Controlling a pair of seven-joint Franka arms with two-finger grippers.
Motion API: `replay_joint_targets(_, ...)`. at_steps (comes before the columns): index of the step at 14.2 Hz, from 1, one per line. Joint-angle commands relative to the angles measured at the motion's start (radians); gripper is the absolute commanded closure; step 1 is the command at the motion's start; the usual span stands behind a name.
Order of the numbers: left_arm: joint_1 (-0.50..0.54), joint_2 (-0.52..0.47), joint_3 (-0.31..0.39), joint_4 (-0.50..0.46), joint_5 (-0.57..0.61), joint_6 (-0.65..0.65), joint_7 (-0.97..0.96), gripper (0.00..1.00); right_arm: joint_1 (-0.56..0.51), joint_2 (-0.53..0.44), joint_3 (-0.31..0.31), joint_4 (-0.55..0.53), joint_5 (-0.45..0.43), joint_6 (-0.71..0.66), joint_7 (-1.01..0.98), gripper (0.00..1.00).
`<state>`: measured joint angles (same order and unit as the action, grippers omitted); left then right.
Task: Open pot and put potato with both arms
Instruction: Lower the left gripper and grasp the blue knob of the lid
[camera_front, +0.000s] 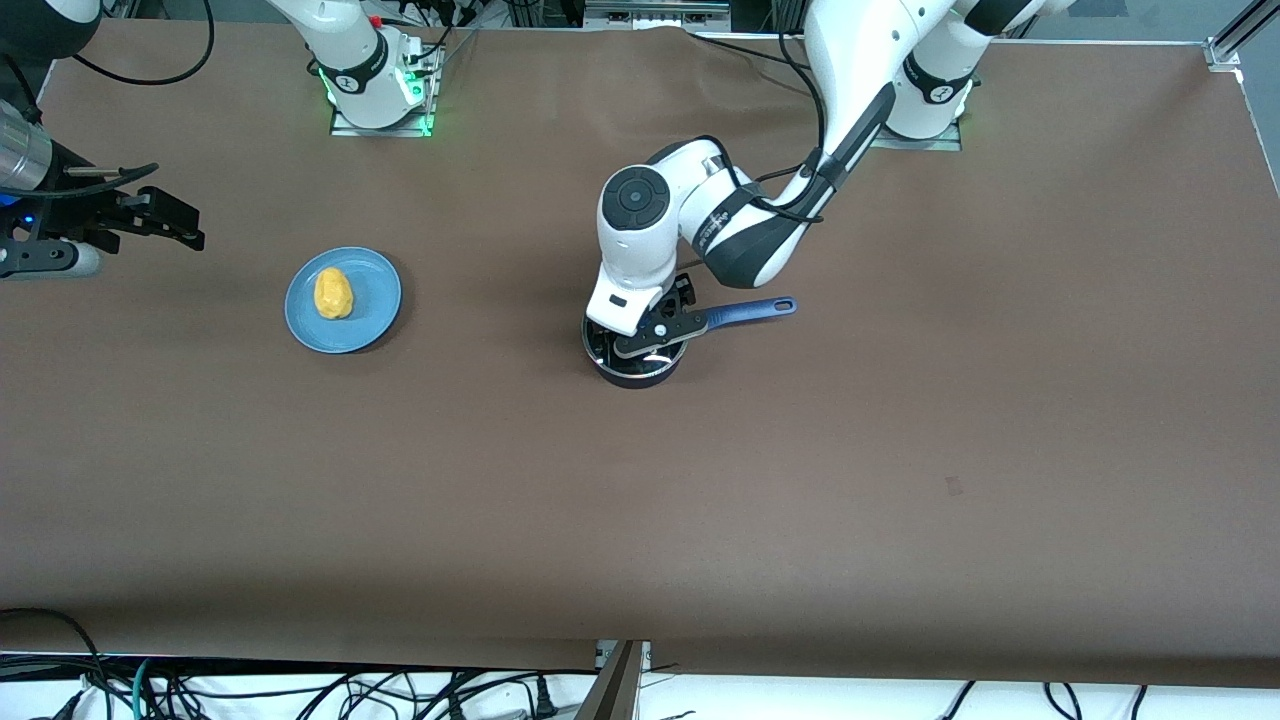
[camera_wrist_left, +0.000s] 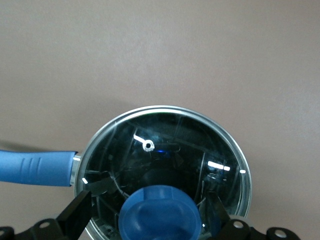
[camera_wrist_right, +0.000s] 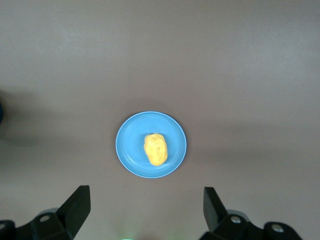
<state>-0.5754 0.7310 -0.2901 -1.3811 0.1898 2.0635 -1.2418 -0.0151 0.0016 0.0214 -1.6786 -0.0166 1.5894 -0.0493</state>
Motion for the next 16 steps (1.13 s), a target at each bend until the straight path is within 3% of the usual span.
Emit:
replay_joint_targets(1, -0.023, 0.016, 0.006, 0.017, 0.031, 0.015, -0.031, 0.00, 0.007, -0.012, -0.008, -0.007, 0.007, -0.008, 0.011, 0.00)
replay_joint_targets(2, -0.023, 0.016, 0.006, 0.016, 0.031, 0.015, -0.033, 0.02, 0.007, -0.012, -0.008, -0.007, 0.007, -0.008, 0.011, 0.00)
replay_joint_targets(6, -0.021, 0.012, 0.005, 0.017, 0.033, 0.014, -0.035, 0.37, 0.007, -0.012, -0.008, -0.007, 0.007, -0.008, 0.011, 0.00)
replay_joint_targets(8, -0.021, 0.008, 0.005, 0.017, 0.034, 0.014, -0.035, 0.48, 0.007, -0.012, -0.008, -0.007, 0.007, -0.008, 0.011, 0.00)
replay_joint_targets(12, 0.003, -0.034, 0.003, 0.019, 0.020, -0.003, -0.018, 0.51, 0.007, -0.012, -0.008, -0.007, 0.007, -0.008, 0.011, 0.00)
replay_joint_targets(16, 0.124, -0.135, -0.024, -0.004, 0.005, -0.075, 0.138, 0.52, 0.007, -0.011, -0.008, -0.007, 0.007, -0.008, 0.011, 0.00)
